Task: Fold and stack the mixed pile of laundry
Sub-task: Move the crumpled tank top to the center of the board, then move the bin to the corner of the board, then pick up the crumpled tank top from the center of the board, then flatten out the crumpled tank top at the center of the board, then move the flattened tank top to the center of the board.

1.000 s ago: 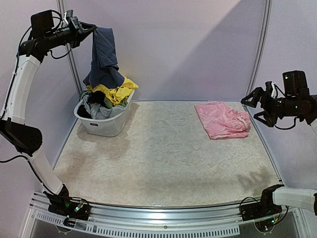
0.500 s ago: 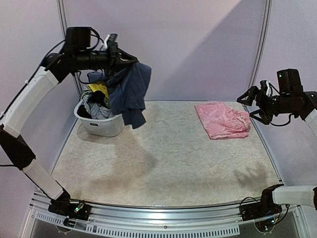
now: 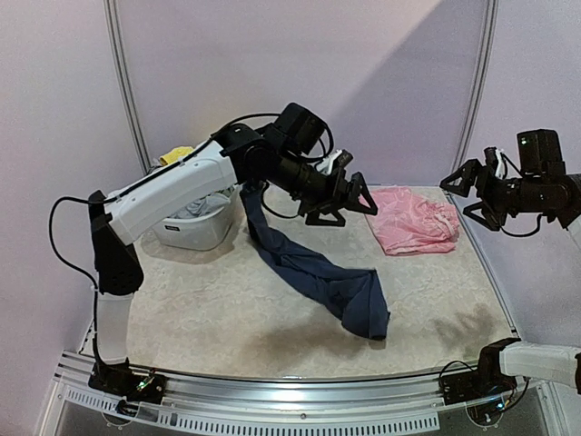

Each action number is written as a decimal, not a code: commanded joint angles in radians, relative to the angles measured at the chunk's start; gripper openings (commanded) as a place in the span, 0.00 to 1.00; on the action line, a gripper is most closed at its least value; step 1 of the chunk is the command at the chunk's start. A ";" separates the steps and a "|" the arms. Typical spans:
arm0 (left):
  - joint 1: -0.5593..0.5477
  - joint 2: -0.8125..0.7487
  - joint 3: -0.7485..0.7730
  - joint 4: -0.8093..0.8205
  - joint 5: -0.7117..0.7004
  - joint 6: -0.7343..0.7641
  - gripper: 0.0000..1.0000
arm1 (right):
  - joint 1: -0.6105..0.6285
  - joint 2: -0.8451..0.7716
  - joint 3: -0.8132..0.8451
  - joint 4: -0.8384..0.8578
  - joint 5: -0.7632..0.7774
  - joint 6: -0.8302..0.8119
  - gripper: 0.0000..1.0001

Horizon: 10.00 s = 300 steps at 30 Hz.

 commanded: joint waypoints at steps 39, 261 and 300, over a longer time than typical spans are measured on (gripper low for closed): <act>0.644 0.059 -0.274 -0.235 -0.332 0.386 0.87 | 0.710 0.633 0.008 -0.068 0.266 -0.074 0.76; 0.475 -0.543 -0.716 -0.246 -0.539 0.095 0.94 | 0.094 0.897 0.487 -0.143 0.518 -0.179 0.73; 0.024 0.174 -0.373 -0.175 -0.582 0.830 0.49 | 0.094 0.079 -0.067 -0.332 0.316 -0.011 0.71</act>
